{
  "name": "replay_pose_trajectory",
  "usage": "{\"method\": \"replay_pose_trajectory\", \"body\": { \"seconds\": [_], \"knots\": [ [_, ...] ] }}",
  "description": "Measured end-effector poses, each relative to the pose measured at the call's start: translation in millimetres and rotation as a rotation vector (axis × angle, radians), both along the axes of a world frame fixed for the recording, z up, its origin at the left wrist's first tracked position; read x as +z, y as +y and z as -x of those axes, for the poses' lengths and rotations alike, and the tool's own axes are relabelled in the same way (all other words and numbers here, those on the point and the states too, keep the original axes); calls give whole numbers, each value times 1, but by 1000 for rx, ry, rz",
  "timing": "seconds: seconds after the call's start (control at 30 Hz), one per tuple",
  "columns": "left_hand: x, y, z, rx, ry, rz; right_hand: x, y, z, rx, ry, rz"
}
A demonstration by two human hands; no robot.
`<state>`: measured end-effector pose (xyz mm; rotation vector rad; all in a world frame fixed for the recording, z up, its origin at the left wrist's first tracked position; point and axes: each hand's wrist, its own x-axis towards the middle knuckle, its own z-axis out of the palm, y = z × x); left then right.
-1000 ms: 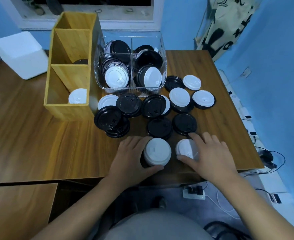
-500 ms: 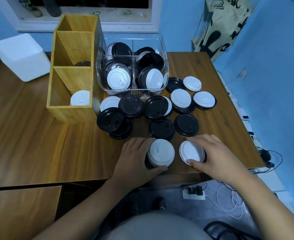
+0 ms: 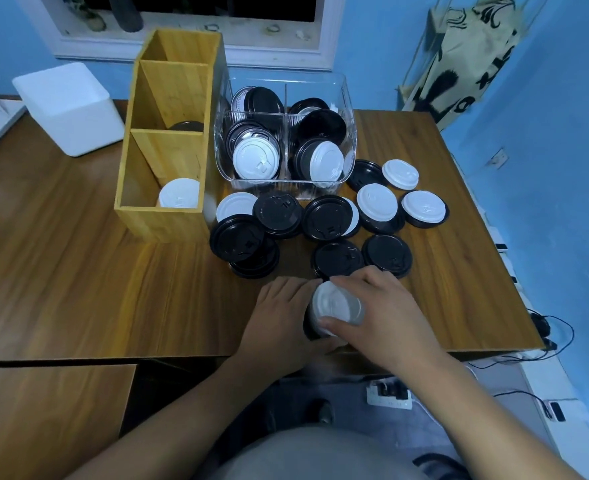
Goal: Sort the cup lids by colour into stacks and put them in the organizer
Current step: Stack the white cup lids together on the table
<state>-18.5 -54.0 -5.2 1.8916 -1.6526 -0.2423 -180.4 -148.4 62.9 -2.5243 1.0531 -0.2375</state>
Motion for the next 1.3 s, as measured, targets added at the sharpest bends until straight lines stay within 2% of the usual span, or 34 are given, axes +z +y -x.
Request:
{"method": "replay_pose_trajectory", "body": {
  "seconds": [0.23, 0.5, 0.57, 0.7, 0.8, 0.87, 0.97, 1.1, 1.3],
  "knots": [
    [-6, -1, -1, 0, 1, 12, 1, 0, -5, 4, 24, -39],
    [-1, 1, -1, -28, -2, 6, 5, -5, -12, 38, 177, 4],
    [-1, 2, -1, -24, 4, 3, 0, -6, -6, 44, 104, -17],
    [1, 2, 0, 5, -2, -20, -12, -22, 21, -81, -249, -106],
    [3, 3, -2, 22, 26, -11, -18, -47, 36, -164, -276, -3],
    [6, 8, -5, 32, 24, 11, -19, -59, 37, -124, -196, 38],
    [12, 22, -20, 63, -40, 18, -21, -64, 24, 63, -114, 105],
    [21, 57, -61, 156, -66, -47, -26, -54, 4, 204, 45, 195],
    [29, 96, -121, 312, -30, -125, -36, -43, 4, 310, -50, 140]
  ]
}}
